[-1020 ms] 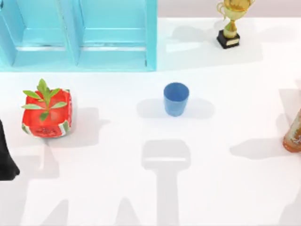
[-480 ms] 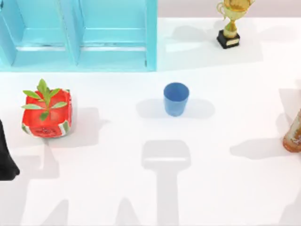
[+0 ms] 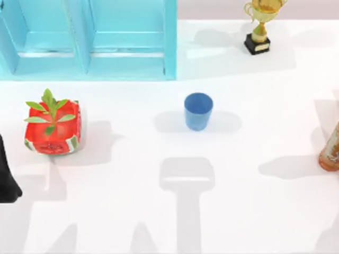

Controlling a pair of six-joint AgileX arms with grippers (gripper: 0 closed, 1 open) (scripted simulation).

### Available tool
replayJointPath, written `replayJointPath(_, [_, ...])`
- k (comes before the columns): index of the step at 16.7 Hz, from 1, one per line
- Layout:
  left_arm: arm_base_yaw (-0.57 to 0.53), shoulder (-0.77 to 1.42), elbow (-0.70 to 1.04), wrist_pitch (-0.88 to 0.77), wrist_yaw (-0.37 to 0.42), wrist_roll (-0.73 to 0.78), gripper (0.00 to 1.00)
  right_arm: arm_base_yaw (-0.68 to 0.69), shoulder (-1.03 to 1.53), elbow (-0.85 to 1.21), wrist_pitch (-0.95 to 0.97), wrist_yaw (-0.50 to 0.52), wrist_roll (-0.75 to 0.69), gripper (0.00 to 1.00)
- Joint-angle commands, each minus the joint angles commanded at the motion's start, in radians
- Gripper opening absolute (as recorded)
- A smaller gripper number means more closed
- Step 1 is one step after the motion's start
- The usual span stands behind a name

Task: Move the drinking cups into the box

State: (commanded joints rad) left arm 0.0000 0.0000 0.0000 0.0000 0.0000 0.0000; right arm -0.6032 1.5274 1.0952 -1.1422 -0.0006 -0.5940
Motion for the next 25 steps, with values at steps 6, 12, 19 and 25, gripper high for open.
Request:
replayJointPath(6, [0.000,0.000,0.000,0.000,0.000,0.000,1.00,-0.001,0.004,0.074,-0.074,0.006,-0.007,1.00])
replayJointPath(12, [0.000,0.000,0.000,0.000,0.000,0.000,1.00,-0.005,0.008,0.345,-0.342,-0.001,-0.009,1.00])
replayJointPath(19, [0.000,0.000,0.000,0.000,0.000,0.000,1.00,-0.002,0.005,0.399,-0.395,0.000,-0.005,1.00])
replayJointPath(25, [0.000,0.000,0.000,0.000,0.000,0.000,1.00,0.208,0.215,0.626,-0.417,0.013,0.212,1.00])
